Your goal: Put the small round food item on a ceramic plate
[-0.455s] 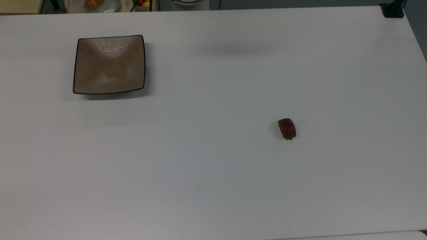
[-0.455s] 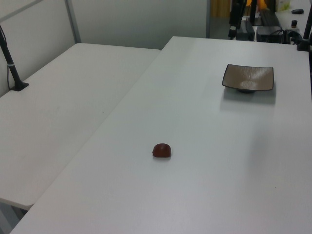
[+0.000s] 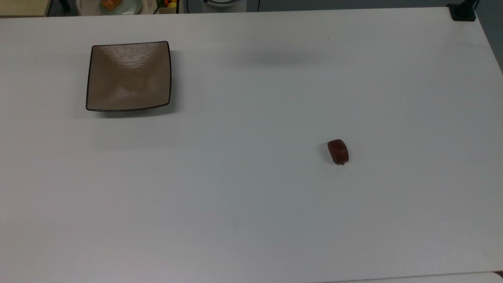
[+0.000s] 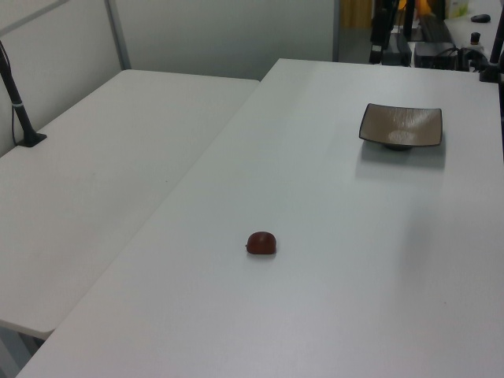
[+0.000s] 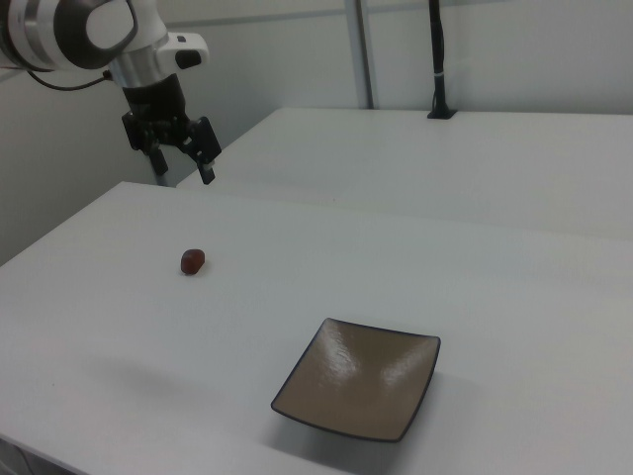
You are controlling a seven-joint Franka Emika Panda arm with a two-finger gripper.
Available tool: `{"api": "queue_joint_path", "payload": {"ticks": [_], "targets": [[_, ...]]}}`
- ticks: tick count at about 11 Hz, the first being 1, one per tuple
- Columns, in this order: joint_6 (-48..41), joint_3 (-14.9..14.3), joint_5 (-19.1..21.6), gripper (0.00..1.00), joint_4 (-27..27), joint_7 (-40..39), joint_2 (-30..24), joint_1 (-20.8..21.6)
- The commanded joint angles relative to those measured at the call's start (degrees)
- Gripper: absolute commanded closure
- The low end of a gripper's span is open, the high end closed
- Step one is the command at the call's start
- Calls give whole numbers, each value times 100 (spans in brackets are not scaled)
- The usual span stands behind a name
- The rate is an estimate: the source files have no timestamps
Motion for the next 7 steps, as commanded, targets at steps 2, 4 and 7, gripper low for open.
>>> {"api": "queue_joint_path", "payload": {"ticks": [2, 4, 7], "targets": [[388, -21, 141, 0, -151, -31, -8, 48], [757, -21, 158, 0, -133, -14, 158, 135], [1013, 32, 298, 0, 137, 266, 561, 171]]}}
